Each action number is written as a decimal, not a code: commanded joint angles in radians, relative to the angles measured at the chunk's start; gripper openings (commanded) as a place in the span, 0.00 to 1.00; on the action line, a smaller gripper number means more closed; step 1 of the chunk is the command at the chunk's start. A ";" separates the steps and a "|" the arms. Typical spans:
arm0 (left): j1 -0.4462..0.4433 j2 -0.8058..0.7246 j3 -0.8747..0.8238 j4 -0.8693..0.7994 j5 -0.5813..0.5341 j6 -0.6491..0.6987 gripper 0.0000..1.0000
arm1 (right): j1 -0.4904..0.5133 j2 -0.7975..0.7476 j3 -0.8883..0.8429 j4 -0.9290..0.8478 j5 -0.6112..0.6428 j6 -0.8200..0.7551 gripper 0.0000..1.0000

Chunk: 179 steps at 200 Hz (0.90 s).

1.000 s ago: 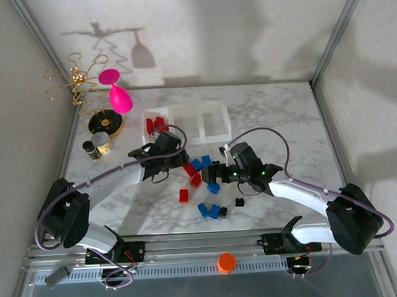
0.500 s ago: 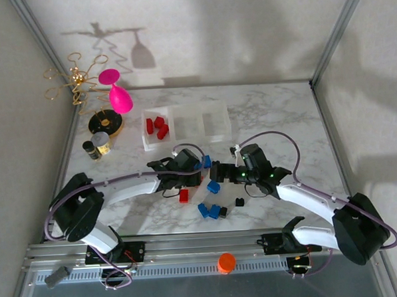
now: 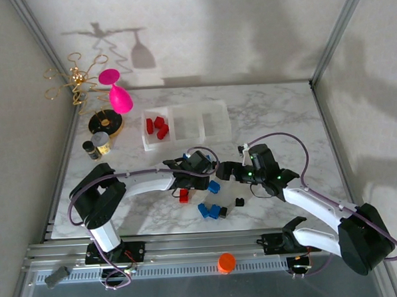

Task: Sort the legos into containers by color
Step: Pick up the lego from the center of the table.

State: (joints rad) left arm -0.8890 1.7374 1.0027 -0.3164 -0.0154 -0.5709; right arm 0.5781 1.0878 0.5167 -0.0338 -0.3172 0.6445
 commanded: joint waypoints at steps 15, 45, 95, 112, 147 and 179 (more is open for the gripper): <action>-0.006 0.017 0.040 -0.061 -0.076 0.024 0.58 | -0.012 -0.016 -0.011 -0.015 -0.020 0.005 0.99; -0.008 0.029 0.046 -0.041 -0.049 0.031 0.54 | -0.018 -0.009 -0.011 -0.006 -0.025 0.004 0.99; -0.008 0.044 0.050 -0.041 -0.046 0.053 0.49 | -0.020 -0.004 -0.009 -0.002 -0.027 0.001 0.99; -0.008 0.051 0.051 -0.038 -0.031 0.058 0.49 | -0.022 0.001 -0.009 0.000 -0.028 0.002 0.99; -0.010 0.060 0.050 -0.042 -0.033 0.066 0.48 | -0.024 0.006 -0.009 0.009 -0.029 0.001 0.99; -0.010 0.043 0.048 -0.043 -0.031 0.066 0.41 | -0.023 0.011 -0.011 0.012 -0.031 0.001 0.99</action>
State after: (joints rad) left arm -0.8898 1.7851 1.0344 -0.3393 -0.0444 -0.5194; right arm 0.5625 1.0912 0.5167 -0.0380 -0.3363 0.6441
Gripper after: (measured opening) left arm 0.429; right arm 0.988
